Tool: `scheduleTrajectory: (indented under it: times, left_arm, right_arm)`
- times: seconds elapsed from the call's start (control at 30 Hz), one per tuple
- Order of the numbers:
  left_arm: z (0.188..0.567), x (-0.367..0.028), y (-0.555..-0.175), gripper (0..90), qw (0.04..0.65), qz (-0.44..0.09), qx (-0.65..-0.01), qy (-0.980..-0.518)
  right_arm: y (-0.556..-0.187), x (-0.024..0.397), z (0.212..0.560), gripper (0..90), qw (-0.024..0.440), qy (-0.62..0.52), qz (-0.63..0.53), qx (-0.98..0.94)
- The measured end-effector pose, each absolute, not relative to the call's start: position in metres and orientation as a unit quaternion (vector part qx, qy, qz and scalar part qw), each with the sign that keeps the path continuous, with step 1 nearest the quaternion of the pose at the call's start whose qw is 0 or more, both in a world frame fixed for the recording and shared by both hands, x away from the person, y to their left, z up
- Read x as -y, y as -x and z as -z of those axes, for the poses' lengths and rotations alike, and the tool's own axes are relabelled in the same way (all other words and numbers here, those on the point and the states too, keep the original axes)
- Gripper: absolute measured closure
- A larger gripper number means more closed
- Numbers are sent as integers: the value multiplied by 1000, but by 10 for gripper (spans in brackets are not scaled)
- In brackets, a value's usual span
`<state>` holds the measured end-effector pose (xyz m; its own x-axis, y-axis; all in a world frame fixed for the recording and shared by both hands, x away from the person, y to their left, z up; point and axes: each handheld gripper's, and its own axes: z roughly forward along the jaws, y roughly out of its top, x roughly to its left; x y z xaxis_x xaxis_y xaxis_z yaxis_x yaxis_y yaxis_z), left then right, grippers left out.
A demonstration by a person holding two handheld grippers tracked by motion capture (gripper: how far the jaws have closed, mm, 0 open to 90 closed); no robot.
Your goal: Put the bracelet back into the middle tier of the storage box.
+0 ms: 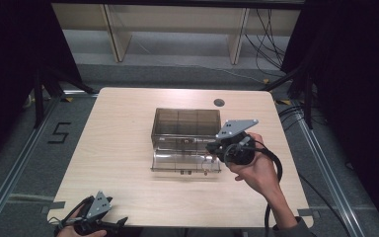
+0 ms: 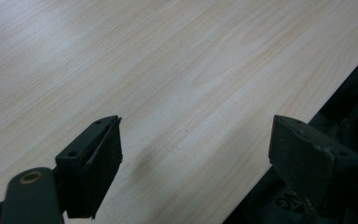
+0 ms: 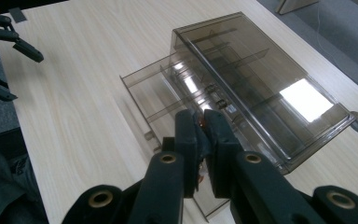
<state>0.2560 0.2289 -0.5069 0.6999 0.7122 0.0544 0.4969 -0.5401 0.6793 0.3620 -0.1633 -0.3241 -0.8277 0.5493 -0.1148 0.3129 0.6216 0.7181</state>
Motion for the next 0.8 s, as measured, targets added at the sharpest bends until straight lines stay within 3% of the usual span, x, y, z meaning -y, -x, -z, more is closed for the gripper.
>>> scheduleTrajectory:
  times: [0.8]
  left_arm:
    - [506,-229,-255,172,333,-159,-351,-861]
  right_arm:
    - [-408,157,356,848,156,-270,-335,-889]
